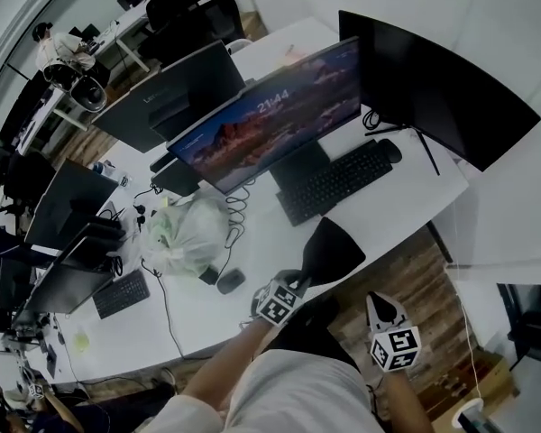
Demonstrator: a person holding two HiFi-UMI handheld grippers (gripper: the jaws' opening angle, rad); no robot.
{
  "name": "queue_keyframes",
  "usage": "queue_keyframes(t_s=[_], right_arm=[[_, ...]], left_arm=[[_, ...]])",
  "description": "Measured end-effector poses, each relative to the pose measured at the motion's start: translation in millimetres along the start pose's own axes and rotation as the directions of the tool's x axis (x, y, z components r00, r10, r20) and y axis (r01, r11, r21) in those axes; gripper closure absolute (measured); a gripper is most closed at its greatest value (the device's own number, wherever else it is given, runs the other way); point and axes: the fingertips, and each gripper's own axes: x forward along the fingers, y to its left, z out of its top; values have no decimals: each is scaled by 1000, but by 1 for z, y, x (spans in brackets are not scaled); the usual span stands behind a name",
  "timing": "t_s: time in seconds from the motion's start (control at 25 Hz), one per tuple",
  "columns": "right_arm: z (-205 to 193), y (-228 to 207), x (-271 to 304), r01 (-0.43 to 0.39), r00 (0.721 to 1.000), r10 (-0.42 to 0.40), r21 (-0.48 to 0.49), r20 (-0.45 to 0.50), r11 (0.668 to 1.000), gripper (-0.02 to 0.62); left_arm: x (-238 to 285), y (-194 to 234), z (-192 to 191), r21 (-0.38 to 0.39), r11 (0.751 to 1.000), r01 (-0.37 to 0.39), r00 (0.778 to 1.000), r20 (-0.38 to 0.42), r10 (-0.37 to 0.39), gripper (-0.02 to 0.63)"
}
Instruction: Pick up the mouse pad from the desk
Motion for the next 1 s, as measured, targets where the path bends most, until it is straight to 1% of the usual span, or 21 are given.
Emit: queue_keyframes(t_s=[0.2, 0.36, 0.56, 0.8, 1.0], right_arm=[[8, 17, -5, 4, 999, -4, -16, 32, 1000, 583], [16, 37, -12, 13, 998, -10, -35, 66, 999, 583], [10, 68, -24, 42, 995, -38, -46, 88, 998, 583], [16, 105, -45, 98, 989, -85, -100, 122, 990, 583], [29, 147, -64, 123, 981, -96, -158, 168, 980, 583]], left_arm=[[-37, -8, 10, 29, 1000, -9, 998, 57, 7, 566], [-64, -10, 11, 51, 999, -17, 995, 99, 12, 566], [-103, -15, 6, 67, 998, -16, 988, 152, 6, 566], [-154, -17, 7, 78, 997, -11, 966, 257, -9, 566], [-212, -19, 1, 78, 997, -16, 944, 329, -11, 566]])
